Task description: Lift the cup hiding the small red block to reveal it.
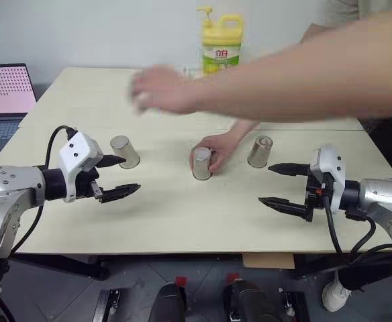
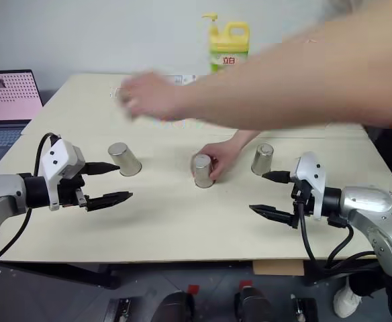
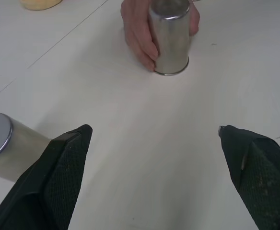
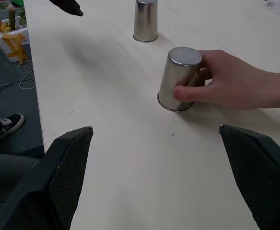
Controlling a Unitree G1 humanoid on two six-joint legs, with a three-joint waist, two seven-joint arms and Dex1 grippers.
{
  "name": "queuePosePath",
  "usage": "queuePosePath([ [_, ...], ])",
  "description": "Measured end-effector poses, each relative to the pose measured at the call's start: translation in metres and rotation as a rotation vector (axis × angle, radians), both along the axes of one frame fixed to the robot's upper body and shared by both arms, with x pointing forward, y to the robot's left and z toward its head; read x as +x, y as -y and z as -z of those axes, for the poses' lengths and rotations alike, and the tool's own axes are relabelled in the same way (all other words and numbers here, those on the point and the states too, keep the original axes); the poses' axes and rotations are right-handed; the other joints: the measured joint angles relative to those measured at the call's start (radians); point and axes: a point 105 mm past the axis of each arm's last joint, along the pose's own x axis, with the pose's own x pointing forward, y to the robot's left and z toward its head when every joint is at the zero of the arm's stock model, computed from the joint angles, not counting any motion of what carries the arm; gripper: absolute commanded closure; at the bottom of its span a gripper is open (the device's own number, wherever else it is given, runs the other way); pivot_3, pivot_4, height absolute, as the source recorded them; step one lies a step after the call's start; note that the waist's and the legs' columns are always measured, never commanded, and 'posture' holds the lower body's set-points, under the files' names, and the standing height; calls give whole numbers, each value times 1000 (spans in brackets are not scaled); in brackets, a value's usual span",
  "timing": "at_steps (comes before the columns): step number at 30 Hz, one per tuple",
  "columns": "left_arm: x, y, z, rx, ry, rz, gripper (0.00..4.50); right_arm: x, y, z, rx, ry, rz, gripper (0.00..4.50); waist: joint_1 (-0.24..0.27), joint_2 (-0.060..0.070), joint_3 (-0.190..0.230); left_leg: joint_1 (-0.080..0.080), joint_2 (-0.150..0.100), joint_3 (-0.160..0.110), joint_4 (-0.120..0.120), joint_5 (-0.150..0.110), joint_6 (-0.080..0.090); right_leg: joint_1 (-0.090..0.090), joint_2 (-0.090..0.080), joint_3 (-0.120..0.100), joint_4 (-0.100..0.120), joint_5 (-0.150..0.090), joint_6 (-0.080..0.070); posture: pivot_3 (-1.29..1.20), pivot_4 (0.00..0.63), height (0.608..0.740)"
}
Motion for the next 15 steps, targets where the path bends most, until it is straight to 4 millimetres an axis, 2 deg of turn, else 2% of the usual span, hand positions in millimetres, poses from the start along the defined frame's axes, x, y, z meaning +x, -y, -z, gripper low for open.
queuePosePath([
  [15, 2, -1, -2, -6, 15, -1, 0, 0, -1, -1, -3, 2, -3, 24, 0, 0, 0, 0, 0, 0, 0, 0, 0, 0, 0, 0, 0, 0, 0, 0, 150, 740],
])
